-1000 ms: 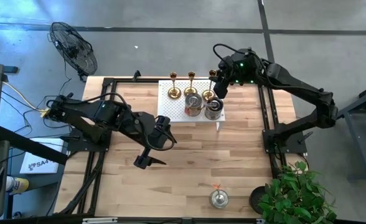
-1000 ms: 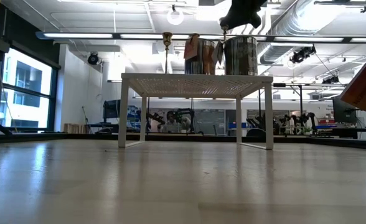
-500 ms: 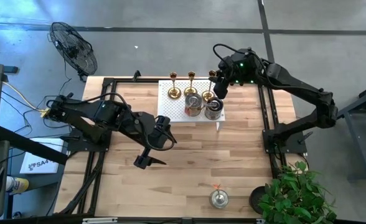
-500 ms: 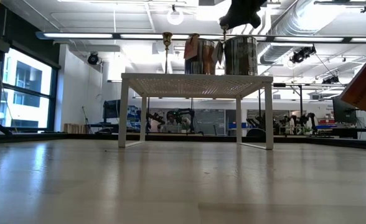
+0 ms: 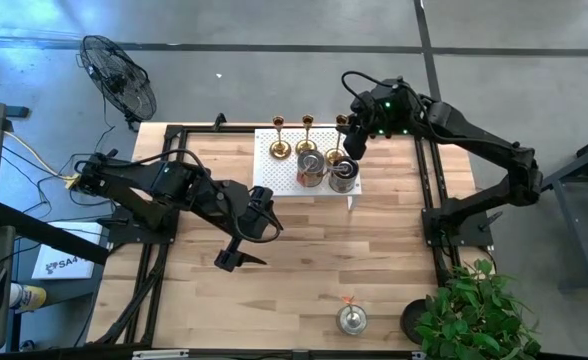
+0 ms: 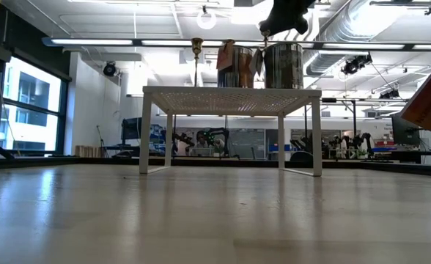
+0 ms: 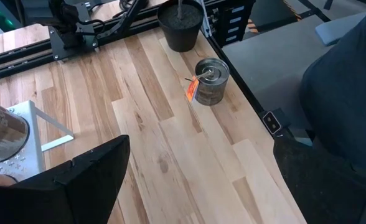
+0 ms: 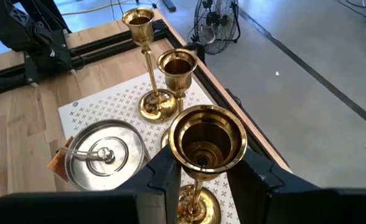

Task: Pick & Place candle stick holders
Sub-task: Put the gold candle holder on the shelf aligned with the other gold candle holders

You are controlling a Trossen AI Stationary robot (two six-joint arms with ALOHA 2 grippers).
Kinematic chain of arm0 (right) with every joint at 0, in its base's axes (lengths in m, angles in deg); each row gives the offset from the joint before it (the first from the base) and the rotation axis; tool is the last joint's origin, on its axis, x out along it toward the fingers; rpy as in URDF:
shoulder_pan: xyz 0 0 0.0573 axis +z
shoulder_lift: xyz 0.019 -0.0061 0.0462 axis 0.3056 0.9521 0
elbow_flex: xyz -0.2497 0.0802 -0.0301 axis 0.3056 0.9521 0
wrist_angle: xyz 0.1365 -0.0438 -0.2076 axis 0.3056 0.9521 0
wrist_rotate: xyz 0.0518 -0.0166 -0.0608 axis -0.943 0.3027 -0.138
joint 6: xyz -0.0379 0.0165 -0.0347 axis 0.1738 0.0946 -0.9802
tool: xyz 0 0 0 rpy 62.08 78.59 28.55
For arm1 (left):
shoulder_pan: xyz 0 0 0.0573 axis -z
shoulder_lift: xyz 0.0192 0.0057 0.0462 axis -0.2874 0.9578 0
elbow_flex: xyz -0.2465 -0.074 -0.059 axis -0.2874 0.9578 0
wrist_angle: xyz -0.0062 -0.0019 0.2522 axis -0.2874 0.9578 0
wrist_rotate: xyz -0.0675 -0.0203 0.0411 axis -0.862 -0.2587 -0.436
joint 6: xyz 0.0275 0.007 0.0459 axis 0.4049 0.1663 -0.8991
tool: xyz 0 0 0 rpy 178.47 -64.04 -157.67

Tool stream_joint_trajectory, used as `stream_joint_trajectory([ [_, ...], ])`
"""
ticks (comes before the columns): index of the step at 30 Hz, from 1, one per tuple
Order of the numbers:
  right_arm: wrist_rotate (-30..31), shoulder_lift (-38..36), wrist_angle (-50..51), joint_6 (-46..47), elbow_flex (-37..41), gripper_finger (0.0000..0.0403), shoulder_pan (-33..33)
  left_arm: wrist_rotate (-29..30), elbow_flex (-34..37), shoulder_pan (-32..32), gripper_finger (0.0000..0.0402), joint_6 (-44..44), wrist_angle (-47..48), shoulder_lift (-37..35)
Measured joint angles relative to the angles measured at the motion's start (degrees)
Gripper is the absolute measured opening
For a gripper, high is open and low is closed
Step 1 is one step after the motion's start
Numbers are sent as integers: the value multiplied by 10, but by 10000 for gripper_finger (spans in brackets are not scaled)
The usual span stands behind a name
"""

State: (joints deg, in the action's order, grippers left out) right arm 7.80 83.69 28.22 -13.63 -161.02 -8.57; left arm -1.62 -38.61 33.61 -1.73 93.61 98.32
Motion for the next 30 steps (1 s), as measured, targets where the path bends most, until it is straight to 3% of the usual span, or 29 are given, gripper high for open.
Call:
stream_joint_trajectory([
  [30, 2, 20, -8, 3, -2, 102, 1, 0, 0, 0, 390, 1, 14, 0],
])
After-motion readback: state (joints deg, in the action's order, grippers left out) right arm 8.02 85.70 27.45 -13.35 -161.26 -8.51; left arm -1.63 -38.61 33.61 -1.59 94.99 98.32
